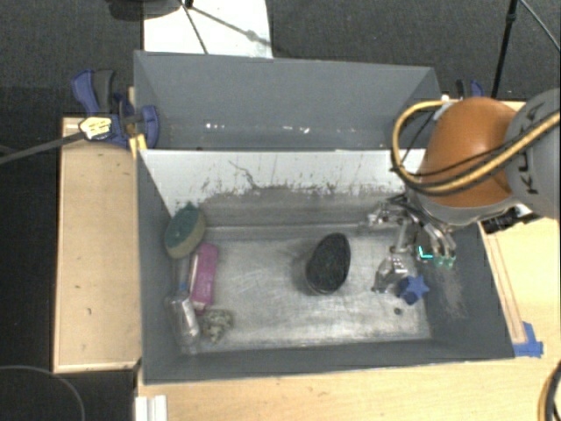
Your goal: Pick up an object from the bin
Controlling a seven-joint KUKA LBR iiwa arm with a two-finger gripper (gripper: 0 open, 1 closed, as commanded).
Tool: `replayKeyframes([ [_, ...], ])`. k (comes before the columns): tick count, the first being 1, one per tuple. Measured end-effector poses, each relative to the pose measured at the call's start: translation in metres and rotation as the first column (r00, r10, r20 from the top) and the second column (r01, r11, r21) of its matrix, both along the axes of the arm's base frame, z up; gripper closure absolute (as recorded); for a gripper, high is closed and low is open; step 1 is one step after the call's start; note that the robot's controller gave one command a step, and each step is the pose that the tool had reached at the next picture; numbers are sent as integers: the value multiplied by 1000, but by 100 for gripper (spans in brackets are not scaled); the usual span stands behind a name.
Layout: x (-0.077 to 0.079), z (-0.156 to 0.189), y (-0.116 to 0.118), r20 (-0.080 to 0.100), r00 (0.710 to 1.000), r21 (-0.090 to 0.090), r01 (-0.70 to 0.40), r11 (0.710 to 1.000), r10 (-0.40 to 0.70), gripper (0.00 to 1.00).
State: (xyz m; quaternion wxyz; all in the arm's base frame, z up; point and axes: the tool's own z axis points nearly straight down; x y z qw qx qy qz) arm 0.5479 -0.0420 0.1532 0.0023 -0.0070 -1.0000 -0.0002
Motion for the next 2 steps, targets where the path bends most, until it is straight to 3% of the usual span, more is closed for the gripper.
replayKeyframes([
  [1,12,-81,54,12,933,-2,-359,933,359,0],
  [2,15,-78,53,19,934,-4,-357,934,357,100],
])
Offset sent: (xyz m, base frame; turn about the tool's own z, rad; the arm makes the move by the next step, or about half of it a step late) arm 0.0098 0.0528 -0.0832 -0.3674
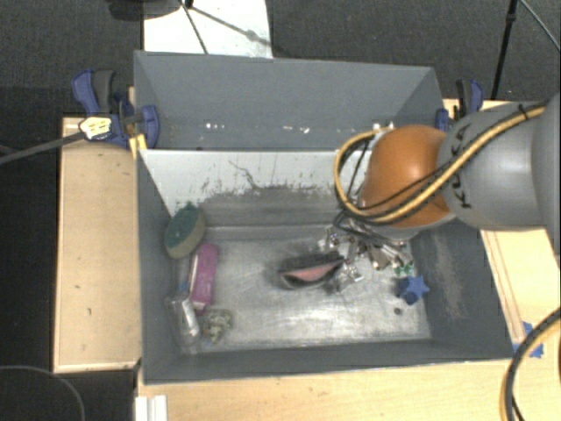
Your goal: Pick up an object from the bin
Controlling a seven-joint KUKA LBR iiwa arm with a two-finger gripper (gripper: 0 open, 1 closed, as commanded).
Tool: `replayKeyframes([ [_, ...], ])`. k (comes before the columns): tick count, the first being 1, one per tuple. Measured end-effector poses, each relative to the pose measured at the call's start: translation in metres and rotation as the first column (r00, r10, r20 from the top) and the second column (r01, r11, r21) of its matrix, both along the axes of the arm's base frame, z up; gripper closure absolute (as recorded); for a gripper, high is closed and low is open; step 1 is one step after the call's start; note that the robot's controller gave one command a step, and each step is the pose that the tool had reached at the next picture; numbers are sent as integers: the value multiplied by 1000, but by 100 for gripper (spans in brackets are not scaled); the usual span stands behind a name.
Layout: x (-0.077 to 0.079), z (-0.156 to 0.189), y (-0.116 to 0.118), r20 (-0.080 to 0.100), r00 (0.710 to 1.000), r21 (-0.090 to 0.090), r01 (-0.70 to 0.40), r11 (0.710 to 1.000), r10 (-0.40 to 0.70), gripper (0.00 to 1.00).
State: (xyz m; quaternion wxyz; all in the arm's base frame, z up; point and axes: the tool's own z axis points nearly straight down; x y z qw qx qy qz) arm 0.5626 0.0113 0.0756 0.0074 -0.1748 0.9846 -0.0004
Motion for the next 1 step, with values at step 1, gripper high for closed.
replayKeyframes([
  [1,-5,119,-30,-7,938,-5,-347,938,347,100],
])
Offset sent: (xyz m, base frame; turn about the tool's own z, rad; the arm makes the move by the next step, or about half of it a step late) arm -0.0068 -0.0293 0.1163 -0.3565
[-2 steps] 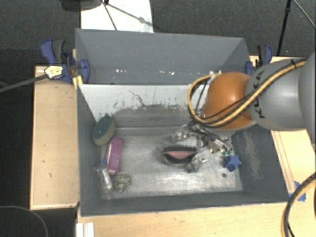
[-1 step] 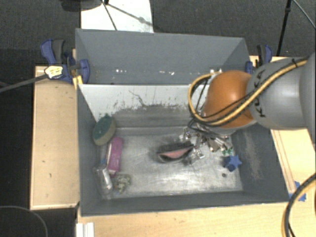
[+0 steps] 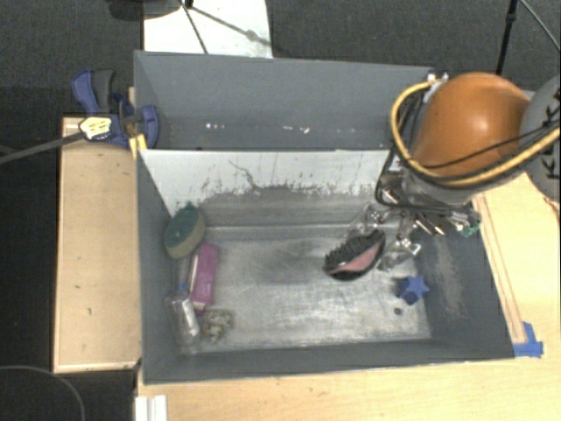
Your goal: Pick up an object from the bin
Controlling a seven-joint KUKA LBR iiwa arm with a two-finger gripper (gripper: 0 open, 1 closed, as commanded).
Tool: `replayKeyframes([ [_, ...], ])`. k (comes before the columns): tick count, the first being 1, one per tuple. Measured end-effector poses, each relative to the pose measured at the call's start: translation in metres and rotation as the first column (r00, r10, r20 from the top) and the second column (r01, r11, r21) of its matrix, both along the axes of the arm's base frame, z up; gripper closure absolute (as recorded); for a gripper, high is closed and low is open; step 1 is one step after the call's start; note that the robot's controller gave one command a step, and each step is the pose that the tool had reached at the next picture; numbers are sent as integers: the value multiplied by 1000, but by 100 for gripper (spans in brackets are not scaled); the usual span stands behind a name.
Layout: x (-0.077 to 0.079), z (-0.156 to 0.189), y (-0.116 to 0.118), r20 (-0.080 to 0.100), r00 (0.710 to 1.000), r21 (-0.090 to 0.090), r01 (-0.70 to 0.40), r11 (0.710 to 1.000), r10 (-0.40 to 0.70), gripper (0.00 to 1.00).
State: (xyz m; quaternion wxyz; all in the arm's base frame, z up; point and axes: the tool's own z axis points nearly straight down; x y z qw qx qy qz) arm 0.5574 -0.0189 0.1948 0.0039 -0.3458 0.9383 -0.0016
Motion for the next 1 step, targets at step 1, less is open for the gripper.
replayKeyframes([
  [1,7,80,-3,4,1000,0,-10,1000,10,100],
])
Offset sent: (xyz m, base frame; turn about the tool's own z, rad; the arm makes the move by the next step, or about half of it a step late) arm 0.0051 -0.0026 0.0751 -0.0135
